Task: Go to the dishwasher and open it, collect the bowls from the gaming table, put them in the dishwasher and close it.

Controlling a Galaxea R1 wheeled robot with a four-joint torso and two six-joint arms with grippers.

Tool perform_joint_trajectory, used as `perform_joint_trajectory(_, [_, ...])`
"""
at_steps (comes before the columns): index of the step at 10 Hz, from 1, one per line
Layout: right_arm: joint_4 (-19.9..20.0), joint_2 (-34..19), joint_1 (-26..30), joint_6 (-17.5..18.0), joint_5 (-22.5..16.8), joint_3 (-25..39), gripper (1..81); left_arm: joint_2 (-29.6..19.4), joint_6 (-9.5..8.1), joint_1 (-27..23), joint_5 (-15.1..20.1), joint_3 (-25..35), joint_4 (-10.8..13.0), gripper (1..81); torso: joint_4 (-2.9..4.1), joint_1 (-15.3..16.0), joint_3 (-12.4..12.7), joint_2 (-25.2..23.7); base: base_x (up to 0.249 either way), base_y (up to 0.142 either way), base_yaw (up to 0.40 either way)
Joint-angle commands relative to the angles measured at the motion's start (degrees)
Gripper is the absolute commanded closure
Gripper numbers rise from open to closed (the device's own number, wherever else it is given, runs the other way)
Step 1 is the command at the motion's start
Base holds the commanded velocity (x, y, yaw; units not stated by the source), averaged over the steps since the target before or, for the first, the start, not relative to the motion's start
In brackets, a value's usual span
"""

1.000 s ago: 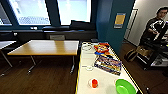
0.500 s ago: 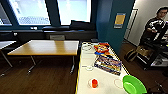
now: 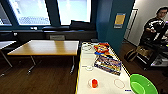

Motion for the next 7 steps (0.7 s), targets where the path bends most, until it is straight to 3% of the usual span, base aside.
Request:
perform_joint_trajectory(1, [0.35, -3.67, 1.89, -0.41, -3.12, 1.11, 81.1, -6.61, 0.23, -6.08, 2.27, 8.56, 0.03, 1.0, 0.0, 0.0, 0.0, 0.0, 0.0, 0.0, 0.0])
perform_joint_trajectory(4, [0.18, -2.17, -2.85, -1.47, -2.77, 1.11, 81.1, -13.47, -0.03, -8.64, 2.36, 15.78, -0.07, 1.0, 0.0, 0.0, 0.0, 0.0, 0.0, 0.0, 0.0])
perform_joint_trajectory(7, [-0.17, 1.42, -6.81, -4.1, -1.99, -0.3, 81.1, -21.1, -1.44, -12.85, 2.36, 24.81, -0.07, 1.0, 0.0, 0.0, 0.0, 0.0, 0.0, 0.0, 0.0])
